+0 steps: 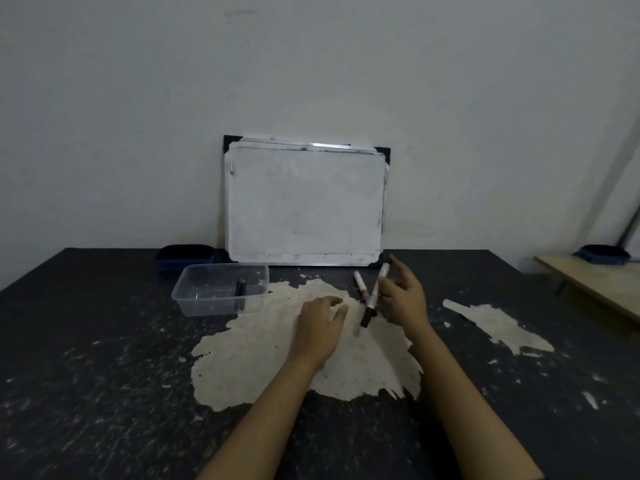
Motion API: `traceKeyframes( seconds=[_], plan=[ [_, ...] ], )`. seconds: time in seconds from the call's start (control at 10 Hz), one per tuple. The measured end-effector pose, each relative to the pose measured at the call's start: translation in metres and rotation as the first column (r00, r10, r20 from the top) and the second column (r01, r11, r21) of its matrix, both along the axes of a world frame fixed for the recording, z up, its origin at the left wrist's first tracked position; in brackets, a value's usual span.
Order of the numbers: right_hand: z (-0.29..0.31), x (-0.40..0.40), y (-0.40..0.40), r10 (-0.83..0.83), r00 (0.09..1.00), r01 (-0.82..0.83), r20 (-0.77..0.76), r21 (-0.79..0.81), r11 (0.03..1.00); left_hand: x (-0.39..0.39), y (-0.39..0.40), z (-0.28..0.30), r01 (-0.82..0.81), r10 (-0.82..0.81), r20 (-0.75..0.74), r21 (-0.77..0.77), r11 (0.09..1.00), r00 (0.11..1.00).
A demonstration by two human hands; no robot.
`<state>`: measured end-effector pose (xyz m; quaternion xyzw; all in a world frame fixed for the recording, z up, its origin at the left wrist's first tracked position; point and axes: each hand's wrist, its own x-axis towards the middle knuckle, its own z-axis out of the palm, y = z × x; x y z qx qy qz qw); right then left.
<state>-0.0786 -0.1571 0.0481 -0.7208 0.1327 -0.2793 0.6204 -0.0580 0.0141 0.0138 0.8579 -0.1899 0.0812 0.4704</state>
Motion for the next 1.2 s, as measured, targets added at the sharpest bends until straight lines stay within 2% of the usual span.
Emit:
traceKeyframes(
  seconds=[0.1, 0.2, 0.3, 0.4, 0.7, 1.0, 1.2],
  plan=[
    [0.0, 0.017, -0.027, -0.086, 0.99, 0.074, -0.116, -0.107, 0.991, 0.009, -0.006, -0.009, -0.066, 0.039, 0.115, 0.242, 0.968, 0.993],
    [0.001, 0.033, -0.041, -0.133, 0.976, 0.092, -0.172, -0.226, 0.97, 0.013, -0.01, -0.016, -0.071, 0.047, 0.077, 0.353, 0.933, 0.996],
    [0.0, 0.051, -0.044, -0.149, 0.965, 0.074, -0.216, -0.318, 0.945, 0.017, -0.013, -0.019, -0.085, 0.069, 0.055, 0.396, 0.914, 0.996],
    [-0.005, 0.068, -0.044, -0.162, 0.949, 0.05, -0.27, -0.376, 0.925, 0.018, -0.014, -0.02, -0.108, 0.085, 0.072, 0.433, 0.895, 0.994],
    [-0.015, 0.084, -0.038, -0.191, 0.924, 0.045, -0.332, -0.402, 0.915, 0.018, -0.016, -0.02, -0.124, 0.097, 0.086, 0.416, 0.901, 0.992],
    [-0.013, 0.068, -0.026, -0.221, 0.947, 0.094, -0.234, -0.456, 0.885, 0.013, -0.013, -0.015, -0.116, 0.099, 0.061, 0.441, 0.89, 0.993],
    [-0.002, 0.052, 0.0, -0.172, 0.979, 0.082, -0.106, -0.572, 0.816, 0.016, -0.01, -0.013, -0.059, 0.067, -0.002, 0.464, 0.884, 0.998]
  ],
)
